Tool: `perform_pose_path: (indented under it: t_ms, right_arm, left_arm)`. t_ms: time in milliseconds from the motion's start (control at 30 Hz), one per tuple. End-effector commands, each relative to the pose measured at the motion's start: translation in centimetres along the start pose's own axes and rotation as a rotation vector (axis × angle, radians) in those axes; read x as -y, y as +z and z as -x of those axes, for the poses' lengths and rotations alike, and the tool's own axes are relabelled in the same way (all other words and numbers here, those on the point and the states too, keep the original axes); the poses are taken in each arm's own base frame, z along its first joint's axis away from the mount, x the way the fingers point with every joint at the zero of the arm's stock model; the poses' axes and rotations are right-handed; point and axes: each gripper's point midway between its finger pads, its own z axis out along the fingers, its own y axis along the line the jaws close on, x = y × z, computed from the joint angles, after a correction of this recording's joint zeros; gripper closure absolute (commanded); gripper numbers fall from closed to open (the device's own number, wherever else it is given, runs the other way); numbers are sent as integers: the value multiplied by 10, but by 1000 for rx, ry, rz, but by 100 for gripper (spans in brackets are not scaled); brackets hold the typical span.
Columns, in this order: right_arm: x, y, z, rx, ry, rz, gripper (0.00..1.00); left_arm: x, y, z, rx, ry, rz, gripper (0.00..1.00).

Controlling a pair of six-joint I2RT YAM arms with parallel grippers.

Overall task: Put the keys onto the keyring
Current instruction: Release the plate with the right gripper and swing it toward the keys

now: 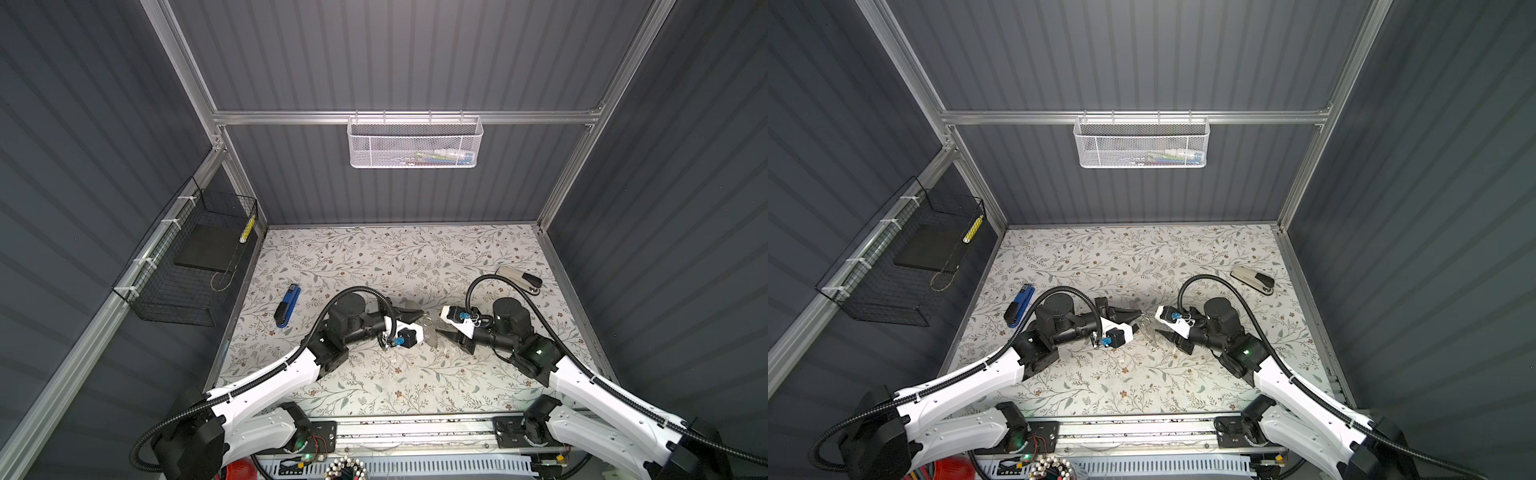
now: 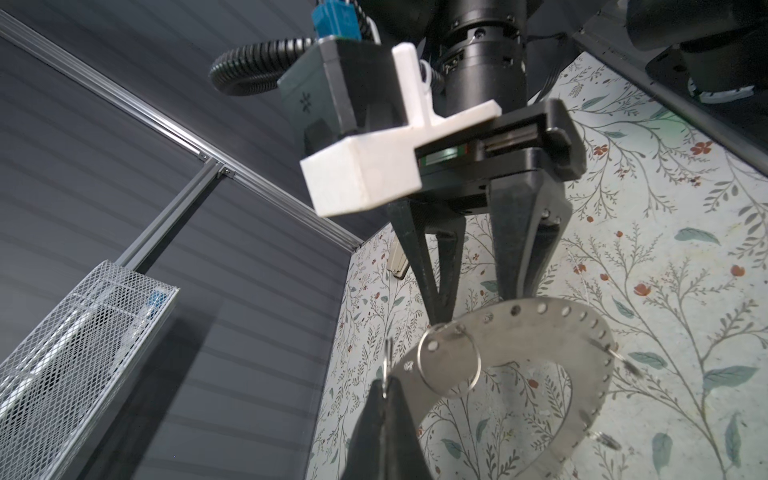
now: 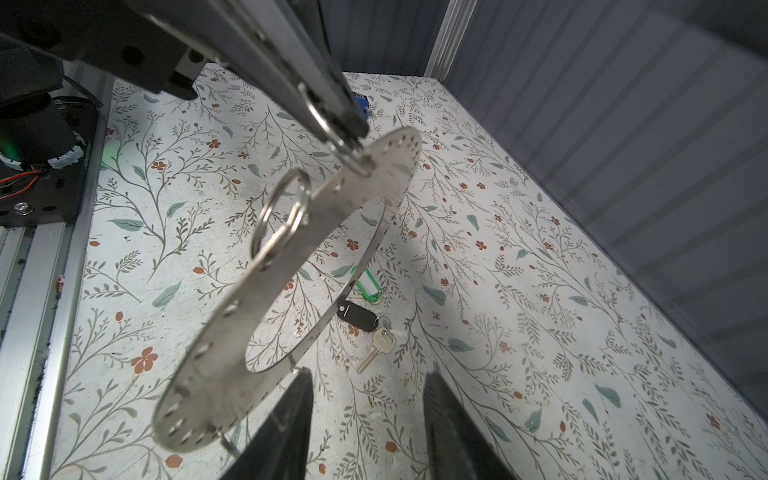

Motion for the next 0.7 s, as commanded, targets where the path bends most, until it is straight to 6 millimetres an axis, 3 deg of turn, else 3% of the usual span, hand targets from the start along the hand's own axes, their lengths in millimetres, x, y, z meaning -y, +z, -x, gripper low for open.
perform_pose_path:
  t_ms: [0, 233, 367, 667]
  right_arm:
    - [5, 4, -2, -7, 46, -21, 55]
    - [35, 16, -8, -20, 243, -160, 60]
    - [22, 29, -16, -79, 213, -69, 60]
    - [31, 55, -49, -295, 277, -74, 67]
  left_arm:
    - [-16, -3, -10, -47, -27, 96, 100]
    - [-36, -21, -58, -140, -192, 196, 100]
    - [-39, -30, -81, -197, -237, 233, 100]
    - [-48, -46, -122, -242, -384, 306, 100]
